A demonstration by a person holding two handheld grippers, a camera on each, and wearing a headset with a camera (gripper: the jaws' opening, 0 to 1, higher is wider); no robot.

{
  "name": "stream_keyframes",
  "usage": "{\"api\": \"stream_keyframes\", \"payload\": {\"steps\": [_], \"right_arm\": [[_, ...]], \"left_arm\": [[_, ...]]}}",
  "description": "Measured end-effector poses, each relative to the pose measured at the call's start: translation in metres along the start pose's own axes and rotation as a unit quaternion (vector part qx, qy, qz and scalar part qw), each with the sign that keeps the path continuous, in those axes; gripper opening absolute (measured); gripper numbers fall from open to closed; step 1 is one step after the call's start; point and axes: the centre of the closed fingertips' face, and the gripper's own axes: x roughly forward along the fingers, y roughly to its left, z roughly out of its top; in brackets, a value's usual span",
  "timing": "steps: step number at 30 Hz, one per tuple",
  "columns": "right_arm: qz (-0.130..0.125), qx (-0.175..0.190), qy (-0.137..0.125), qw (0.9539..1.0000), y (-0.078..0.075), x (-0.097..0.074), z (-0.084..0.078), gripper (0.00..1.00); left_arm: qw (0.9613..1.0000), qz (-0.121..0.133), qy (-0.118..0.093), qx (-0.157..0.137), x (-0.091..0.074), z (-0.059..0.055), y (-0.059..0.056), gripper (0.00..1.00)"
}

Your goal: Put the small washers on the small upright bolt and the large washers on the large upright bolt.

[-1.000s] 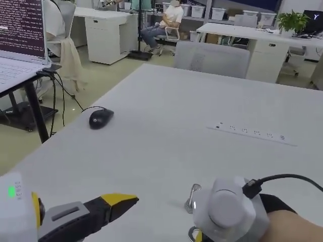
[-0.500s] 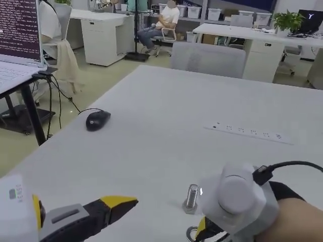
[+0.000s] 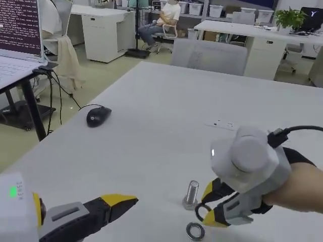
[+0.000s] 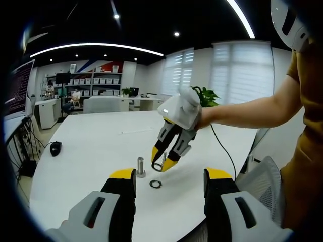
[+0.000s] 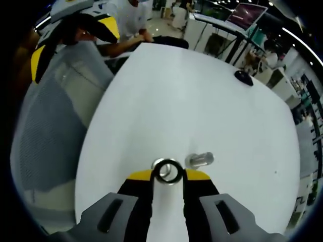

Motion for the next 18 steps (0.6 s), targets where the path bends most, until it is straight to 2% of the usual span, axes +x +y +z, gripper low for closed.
{"api": "stream_keyframes", "payload": {"steps": [9,18], "right_arm": [[-0.020,-0.006,-0.001,0.9998,-0.033,-0.003,0.008,0.22],[-0.019,-0.016,0.000,0.9997,-0.050,0.004,0.015,0.22]], "left_arm": [[1.0000,0.004,0.000,-0.003,0.001,0.000,0.003,0.53],[0.9999,0.009,0.002,-0.010,0.002,-0.003,0.009,0.53]]}}
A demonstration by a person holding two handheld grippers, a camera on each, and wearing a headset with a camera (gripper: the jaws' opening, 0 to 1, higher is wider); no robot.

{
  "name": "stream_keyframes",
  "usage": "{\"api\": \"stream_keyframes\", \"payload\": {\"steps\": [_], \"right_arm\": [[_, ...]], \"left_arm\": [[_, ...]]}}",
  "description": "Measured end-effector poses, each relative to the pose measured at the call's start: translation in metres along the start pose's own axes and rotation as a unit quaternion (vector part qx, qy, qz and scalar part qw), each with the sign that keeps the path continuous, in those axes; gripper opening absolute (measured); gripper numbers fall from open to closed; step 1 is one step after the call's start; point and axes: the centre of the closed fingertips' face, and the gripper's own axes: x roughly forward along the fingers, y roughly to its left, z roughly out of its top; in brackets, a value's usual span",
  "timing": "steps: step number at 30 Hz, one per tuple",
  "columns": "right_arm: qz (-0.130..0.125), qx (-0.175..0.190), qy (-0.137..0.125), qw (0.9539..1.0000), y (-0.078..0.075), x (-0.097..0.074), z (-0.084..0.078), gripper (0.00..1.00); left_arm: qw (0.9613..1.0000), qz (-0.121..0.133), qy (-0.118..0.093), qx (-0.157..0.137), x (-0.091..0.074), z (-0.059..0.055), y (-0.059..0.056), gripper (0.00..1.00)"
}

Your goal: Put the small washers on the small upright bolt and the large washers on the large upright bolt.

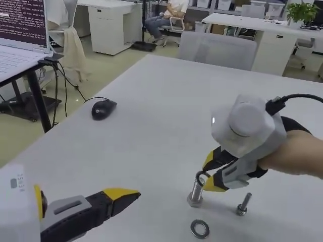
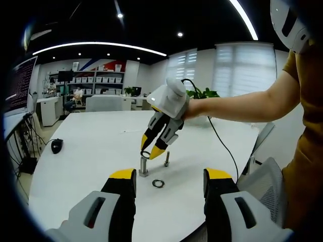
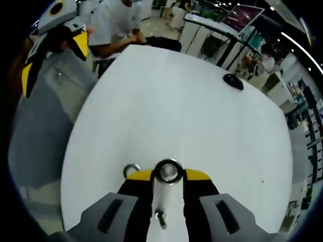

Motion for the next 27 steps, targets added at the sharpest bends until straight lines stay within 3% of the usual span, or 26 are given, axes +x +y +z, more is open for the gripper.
{"api": "stream_keyframes", "payload": {"steps": [17,27], "right_arm": [[0.029,-0.022,0.032,0.9988,0.001,0.016,-0.006,0.22],[0.047,-0.026,0.049,0.9973,0.004,0.037,-0.014,0.22]], "left_arm": [[1.0000,0.005,-0.003,-0.004,0.001,0.001,0.006,0.52],[0.9999,0.008,-0.001,-0.008,0.001,-0.001,0.009,0.52]]}}
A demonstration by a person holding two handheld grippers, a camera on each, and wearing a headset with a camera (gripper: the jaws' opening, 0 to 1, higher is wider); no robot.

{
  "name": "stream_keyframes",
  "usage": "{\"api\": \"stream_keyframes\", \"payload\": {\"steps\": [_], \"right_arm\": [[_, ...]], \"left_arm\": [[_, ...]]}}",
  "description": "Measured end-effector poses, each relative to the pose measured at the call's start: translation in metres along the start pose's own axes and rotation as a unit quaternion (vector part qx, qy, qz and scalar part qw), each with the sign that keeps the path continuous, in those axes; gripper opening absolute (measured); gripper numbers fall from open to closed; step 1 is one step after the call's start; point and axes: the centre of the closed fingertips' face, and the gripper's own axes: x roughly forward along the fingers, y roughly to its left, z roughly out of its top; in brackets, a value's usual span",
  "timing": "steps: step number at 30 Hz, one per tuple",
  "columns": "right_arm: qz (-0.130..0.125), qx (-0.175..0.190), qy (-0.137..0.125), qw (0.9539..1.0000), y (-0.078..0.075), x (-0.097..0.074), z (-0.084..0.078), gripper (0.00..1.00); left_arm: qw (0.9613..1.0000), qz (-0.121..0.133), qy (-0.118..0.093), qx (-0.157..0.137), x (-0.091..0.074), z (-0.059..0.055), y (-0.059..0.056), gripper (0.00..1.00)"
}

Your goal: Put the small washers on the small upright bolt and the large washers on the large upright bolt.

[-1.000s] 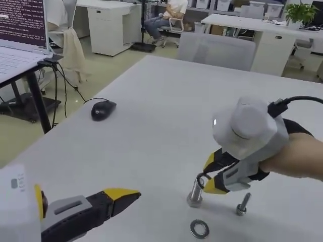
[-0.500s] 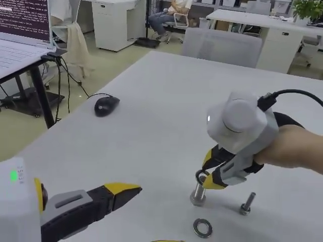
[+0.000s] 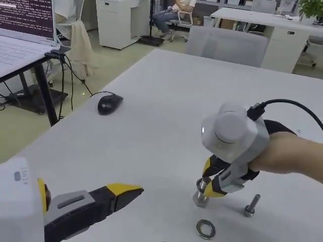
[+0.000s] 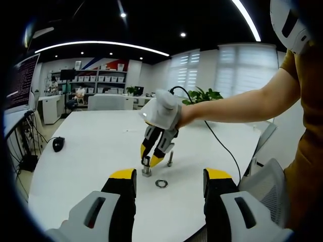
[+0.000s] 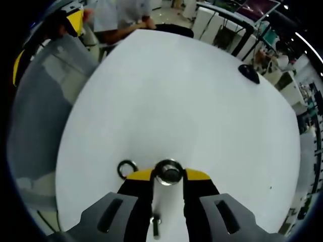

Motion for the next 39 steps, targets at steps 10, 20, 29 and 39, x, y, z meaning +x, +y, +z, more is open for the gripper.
{"api": "stream_keyframes", "payload": {"steps": [10,20,29,39], "right_arm": [[0.008,-0.002,0.001,1.0000,0.001,0.015,-0.005,0.22],[0.009,-0.012,-0.006,0.9999,0.003,0.021,-0.008,0.23],[0.005,-0.018,-0.010,0.9998,0.005,0.023,-0.011,0.25],[-0.012,-0.001,-0.014,0.9998,0.006,0.004,-0.024,0.26]], "left_arm": [[1.0000,0.001,0.004,-0.004,0.001,-0.003,0.002,0.52],[1.0000,0.003,0.003,-0.007,0.001,-0.005,0.004,0.52],[1.0000,0.004,0.002,-0.005,0.000,-0.004,0.004,0.52],[1.0000,0.002,0.001,0.000,0.000,-0.001,0.002,0.52]]}}
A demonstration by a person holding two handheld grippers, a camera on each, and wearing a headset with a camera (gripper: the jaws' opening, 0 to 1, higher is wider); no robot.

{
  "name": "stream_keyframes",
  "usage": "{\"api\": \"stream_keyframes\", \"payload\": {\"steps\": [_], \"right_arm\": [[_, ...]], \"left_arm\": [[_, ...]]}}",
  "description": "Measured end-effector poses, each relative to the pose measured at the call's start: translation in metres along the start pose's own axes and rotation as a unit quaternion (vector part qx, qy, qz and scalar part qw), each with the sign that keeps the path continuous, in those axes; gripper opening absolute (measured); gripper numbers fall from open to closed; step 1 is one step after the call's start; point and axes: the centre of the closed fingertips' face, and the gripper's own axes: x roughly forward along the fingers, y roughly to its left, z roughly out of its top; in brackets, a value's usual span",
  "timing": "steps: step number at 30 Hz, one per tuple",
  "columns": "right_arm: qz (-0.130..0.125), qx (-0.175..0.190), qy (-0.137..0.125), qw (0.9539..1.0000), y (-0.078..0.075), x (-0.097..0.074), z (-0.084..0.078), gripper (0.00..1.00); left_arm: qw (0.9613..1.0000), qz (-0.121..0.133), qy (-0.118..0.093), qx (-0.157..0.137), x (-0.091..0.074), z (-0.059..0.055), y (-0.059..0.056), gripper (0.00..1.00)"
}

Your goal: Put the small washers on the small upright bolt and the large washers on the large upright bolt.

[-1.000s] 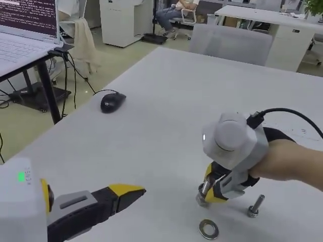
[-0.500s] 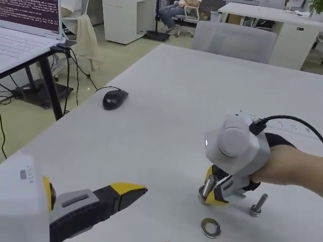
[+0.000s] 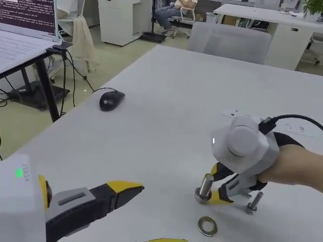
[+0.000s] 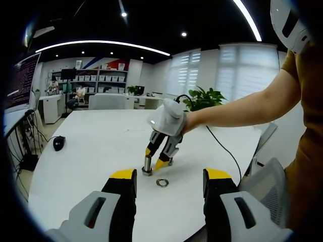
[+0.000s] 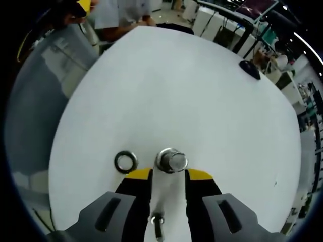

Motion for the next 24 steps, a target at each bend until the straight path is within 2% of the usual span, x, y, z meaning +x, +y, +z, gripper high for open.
{"api": "stream_keyframes", "payload": {"steps": [7,13,21,24], "right_arm": [[-0.003,0.012,0.003,0.9999,0.016,-0.008,-0.012,0.26],[-0.001,0.022,0.002,0.9998,0.031,-0.012,-0.016,0.26],[0.020,0.037,0.002,0.9991,0.060,-0.003,-0.021,0.26],[0.032,0.055,-0.002,0.9980,0.067,0.000,-0.020,0.29]], "left_arm": [[1.0000,-0.006,-0.001,0.008,0.000,0.003,-0.006,0.52],[0.9998,-0.012,-0.001,0.015,-0.001,0.004,-0.014,0.52],[0.9997,-0.016,-0.004,0.017,-0.004,0.004,-0.021,0.52],[0.9997,-0.017,-0.005,0.019,-0.006,0.004,-0.023,0.52]]}}
